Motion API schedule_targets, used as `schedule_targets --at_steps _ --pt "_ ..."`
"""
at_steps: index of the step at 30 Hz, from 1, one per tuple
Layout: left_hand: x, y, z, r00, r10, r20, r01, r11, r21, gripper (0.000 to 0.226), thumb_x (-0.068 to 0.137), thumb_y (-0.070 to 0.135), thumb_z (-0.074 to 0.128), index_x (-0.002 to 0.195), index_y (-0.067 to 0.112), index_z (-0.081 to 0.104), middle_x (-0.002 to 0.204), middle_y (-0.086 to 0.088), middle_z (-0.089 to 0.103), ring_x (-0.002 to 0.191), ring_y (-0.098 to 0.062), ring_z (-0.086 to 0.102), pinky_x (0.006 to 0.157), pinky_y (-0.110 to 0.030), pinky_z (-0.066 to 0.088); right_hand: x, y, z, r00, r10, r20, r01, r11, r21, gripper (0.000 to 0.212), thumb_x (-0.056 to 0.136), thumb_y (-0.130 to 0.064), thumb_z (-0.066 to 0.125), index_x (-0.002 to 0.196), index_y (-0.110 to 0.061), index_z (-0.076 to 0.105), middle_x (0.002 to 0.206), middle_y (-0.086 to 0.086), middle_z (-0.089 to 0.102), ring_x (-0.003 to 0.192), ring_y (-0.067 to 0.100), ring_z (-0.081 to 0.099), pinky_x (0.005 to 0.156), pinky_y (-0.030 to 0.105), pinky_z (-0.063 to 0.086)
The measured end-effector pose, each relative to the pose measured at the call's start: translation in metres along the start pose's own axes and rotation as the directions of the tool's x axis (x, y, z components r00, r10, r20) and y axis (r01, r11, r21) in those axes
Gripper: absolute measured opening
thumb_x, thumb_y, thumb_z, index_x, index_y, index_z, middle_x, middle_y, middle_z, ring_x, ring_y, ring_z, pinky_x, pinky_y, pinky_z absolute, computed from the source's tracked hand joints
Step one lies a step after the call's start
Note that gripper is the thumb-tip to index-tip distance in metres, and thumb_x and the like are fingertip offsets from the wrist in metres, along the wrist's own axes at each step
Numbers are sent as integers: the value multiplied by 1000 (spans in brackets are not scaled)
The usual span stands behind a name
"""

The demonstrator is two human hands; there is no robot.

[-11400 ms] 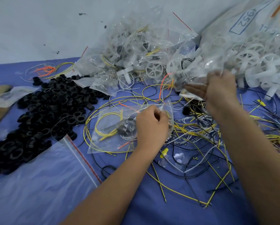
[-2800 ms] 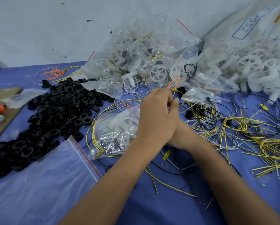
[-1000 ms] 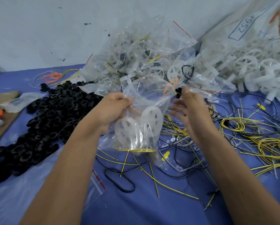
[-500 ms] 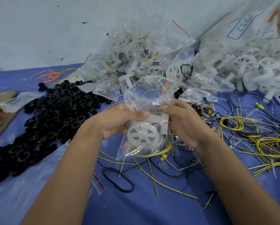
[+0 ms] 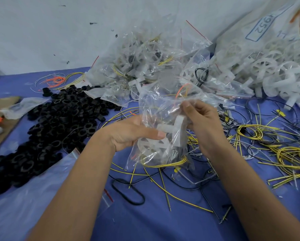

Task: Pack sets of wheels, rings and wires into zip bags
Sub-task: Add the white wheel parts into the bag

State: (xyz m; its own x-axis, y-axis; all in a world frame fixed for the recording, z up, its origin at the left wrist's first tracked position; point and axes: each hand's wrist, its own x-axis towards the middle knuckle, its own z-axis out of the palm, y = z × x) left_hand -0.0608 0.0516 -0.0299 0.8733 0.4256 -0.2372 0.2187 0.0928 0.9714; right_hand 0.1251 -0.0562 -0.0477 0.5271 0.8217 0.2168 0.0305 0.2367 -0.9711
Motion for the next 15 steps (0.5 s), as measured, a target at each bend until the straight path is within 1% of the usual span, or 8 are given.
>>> schedule_targets --at_steps 3,5,6,8,10,11,13,15 --pt "-2 0 -2 996 25 80 -25 1000 -5 34 78 9 71 94 37 82 91 6 79 85 -9 75 71 -21 59 -1 -1 -3 993 89 79 -89 996 -6 32 100 -46 59 88 -21 76 103 12 76 93 28 71 89 56 56" --pt "-3 0 -2 994 38 107 -38 999 -4 32 78 5 68 99 25 81 90 4 79 85 -9 75 71 -19 57 -1 -3 -5 971 175 164 -179 984 13 43 96 -58 58 99 -20 77 107 9 77 98 27 74 81 48 61" --pt "-3 -1 -4 992 42 117 -42 999 -3 34 77 1 69 104 21 78 91 3 79 86 -10 75 71 -19 57 -1 -5 -5 953 214 215 -224 974 22 47 94 -61 57 101 -20 78 110 8 77 101 27 74 82 49 61" --pt "-5 0 -6 991 45 130 -46 999 2 40 75 -8 73 103 19 78 81 4 78 79 -6 75 68 -17 56 -3 -7 -3 923 256 287 -275 961 27 50 89 -65 56 101 -22 79 113 11 76 108 36 72 89 62 57" --pt "-5 -3 -11 990 56 132 -57 998 2 40 75 -10 72 89 26 83 73 8 75 73 -2 73 66 -15 55 -3 -6 -1 944 252 215 -261 965 12 54 90 -62 58 100 -12 77 112 22 73 107 50 67 88 75 47" --pt "-6 -2 -11 992 54 115 -53 999 -11 35 75 -7 73 83 25 84 78 7 77 76 -4 74 69 -16 56 -3 -5 -1 957 242 159 -245 969 -1 52 95 -57 58 97 -8 76 109 25 73 101 51 68 84 75 49" --pt "-5 -4 -13 997 35 63 -33 999 -40 16 74 2 79 87 10 83 92 0 79 85 -11 75 74 -23 59 -3 -4 0 971 216 97 -216 976 -17 47 102 -47 55 92 -6 75 100 21 76 85 41 72 67 58 59" --pt "0 -7 -13 999 -25 -40 23 998 -53 50 71 10 83 113 -12 68 100 -13 73 92 -22 70 78 -28 60 -4 -4 0 974 212 76 -209 977 -42 46 105 -41 52 88 -5 74 91 19 77 71 33 72 53 41 59"
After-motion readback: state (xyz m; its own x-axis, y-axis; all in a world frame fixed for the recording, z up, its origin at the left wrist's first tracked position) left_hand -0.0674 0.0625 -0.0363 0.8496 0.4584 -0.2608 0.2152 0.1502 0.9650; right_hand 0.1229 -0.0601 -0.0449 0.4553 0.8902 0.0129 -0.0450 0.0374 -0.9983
